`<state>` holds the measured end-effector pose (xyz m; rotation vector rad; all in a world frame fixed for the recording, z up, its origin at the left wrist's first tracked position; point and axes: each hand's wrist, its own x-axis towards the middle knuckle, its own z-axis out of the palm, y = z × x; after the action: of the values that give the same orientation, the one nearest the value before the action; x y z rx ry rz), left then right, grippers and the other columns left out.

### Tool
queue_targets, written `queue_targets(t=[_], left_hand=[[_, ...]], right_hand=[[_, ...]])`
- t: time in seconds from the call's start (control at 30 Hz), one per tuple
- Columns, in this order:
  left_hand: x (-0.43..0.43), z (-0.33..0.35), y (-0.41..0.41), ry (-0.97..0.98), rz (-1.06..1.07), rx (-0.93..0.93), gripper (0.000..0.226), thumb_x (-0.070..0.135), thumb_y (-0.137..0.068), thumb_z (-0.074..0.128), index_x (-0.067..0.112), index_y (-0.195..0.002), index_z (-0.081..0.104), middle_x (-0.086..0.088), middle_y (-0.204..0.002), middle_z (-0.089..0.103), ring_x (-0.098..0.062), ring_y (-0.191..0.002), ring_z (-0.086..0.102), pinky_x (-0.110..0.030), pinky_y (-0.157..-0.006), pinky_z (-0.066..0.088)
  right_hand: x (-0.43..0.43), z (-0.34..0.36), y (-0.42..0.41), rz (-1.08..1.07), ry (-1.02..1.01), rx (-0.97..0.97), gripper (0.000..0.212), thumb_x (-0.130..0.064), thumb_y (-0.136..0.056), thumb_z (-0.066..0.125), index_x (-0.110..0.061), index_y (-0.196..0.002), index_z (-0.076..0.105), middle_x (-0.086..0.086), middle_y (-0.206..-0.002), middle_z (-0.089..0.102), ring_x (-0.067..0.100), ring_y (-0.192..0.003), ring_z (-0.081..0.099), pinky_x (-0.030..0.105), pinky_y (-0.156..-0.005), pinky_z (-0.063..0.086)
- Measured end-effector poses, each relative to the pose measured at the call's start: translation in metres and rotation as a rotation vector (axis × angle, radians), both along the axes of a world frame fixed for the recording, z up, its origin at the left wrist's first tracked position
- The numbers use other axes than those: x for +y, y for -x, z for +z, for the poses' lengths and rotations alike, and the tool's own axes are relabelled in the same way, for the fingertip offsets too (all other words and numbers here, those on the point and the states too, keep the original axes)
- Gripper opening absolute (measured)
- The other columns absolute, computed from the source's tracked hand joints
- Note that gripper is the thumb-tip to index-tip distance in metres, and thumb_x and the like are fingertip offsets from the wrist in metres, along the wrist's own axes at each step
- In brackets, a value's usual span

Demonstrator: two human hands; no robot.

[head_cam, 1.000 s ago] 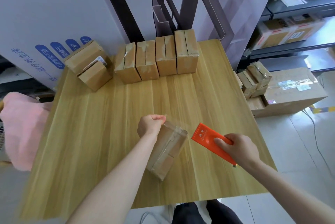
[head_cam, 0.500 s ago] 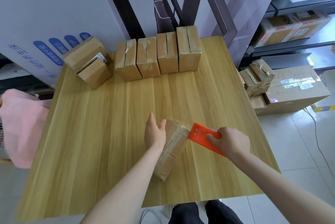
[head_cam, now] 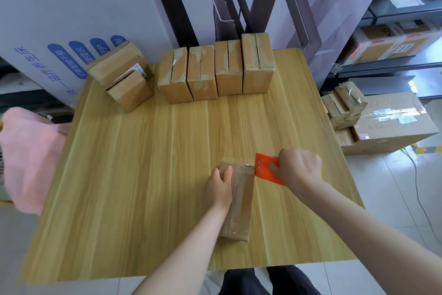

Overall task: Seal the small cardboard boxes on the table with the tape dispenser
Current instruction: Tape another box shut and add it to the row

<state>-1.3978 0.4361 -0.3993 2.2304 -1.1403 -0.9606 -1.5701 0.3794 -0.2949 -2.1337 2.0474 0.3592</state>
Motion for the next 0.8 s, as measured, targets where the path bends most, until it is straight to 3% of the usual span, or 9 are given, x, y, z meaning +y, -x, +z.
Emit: queue_targets(t=[0.13, 0.23, 0.3, 0.47, 0.53, 0.6, 0.7, 0.8], left_hand=[[-0.001, -0.002, 0.006, 0.042, 0.076, 0.074, 0.055, 0.053, -0.098, 0.035, 0.010, -0.129, 0.051, -0.001, -0.128, 0.059, -0.024, -0.122, 0.053, -0.028, -0.087, 0.039], [-0.002, -0.006, 0.006, -0.038, 0.110, 0.084, 0.065, 0.057, -0.096, 0.034, 0.013, -0.144, 0.039, -0.003, -0.144, 0.048, -0.023, -0.132, 0.044, -0.035, -0.102, 0.037], [-0.004, -0.007, 0.006, -0.063, 0.128, 0.074, 0.065, 0.060, -0.095, 0.034, 0.016, -0.144, 0.039, -0.001, -0.143, 0.050, -0.023, -0.130, 0.047, -0.035, -0.099, 0.038], [-0.006, -0.005, 0.014, -0.074, 0.221, 0.086, 0.056, 0.061, -0.094, 0.033, 0.022, -0.131, 0.049, 0.004, -0.124, 0.062, -0.023, -0.113, 0.059, -0.032, -0.084, 0.041], [-0.008, -0.003, 0.023, -0.070, 0.314, 0.121, 0.049, 0.062, -0.093, 0.033, 0.025, -0.118, 0.054, 0.005, -0.111, 0.065, -0.023, -0.101, 0.063, -0.034, -0.083, 0.047], [-0.011, -0.001, 0.036, -0.061, 0.428, 0.181, 0.046, 0.060, -0.093, 0.035, 0.023, -0.113, 0.056, 0.003, -0.107, 0.067, -0.024, -0.095, 0.064, -0.035, -0.082, 0.049], [-0.016, 0.002, 0.055, 0.021, 0.620, 0.374, 0.044, 0.050, -0.094, 0.044, 0.018, -0.121, 0.057, -0.002, -0.113, 0.067, -0.027, -0.103, 0.064, -0.029, -0.084, 0.046], [-0.020, 0.001, 0.060, 0.051, 0.694, 0.520, 0.045, 0.045, -0.095, 0.047, 0.014, -0.128, 0.052, -0.007, -0.121, 0.063, -0.028, -0.108, 0.060, -0.038, -0.096, 0.046]], right_hand=[[-0.001, -0.007, -0.017, 0.008, 0.046, 0.093, 0.024, -0.028, -0.091, 0.046, -0.023, -0.068, 0.049, -0.005, -0.061, 0.050, 0.016, -0.051, 0.043, 0.024, -0.046, 0.017], [0.008, -0.029, -0.028, -0.017, -0.127, 0.060, 0.020, -0.023, -0.092, 0.047, -0.022, -0.078, 0.062, -0.002, -0.083, 0.068, 0.020, -0.076, 0.064, 0.024, -0.052, 0.029], [0.021, -0.049, -0.022, -0.071, -0.190, 0.010, 0.022, -0.029, -0.093, 0.047, -0.021, -0.087, 0.066, 0.000, -0.091, 0.070, 0.023, -0.085, 0.065, 0.026, -0.060, 0.036], [0.039, -0.064, 0.015, -0.368, -0.099, -0.176, 0.044, -0.057, -0.090, 0.046, -0.020, -0.070, 0.056, -0.001, -0.068, 0.061, 0.025, -0.069, 0.062, 0.027, -0.060, 0.041], [0.033, -0.055, 0.023, -0.486, 0.009, -0.300, 0.050, -0.061, -0.089, 0.046, -0.017, -0.069, 0.060, 0.003, -0.066, 0.063, 0.027, -0.062, 0.062, 0.028, -0.059, 0.044], [0.025, -0.041, 0.023, -0.610, 0.130, -0.492, 0.056, -0.061, -0.088, 0.048, -0.013, -0.062, 0.058, 0.002, -0.056, 0.057, 0.026, -0.055, 0.056, 0.027, -0.052, 0.038], [0.024, -0.030, 0.010, -0.805, 0.248, -0.879, 0.058, -0.055, -0.086, 0.056, -0.010, -0.051, 0.048, 0.001, -0.045, 0.042, 0.021, -0.046, 0.040, 0.028, -0.047, 0.029], [0.034, -0.032, -0.009, -1.015, 0.232, -1.150, 0.054, -0.052, -0.087, 0.060, -0.006, -0.059, 0.053, 0.006, -0.052, 0.044, 0.019, -0.050, 0.039, 0.030, -0.053, 0.033]])
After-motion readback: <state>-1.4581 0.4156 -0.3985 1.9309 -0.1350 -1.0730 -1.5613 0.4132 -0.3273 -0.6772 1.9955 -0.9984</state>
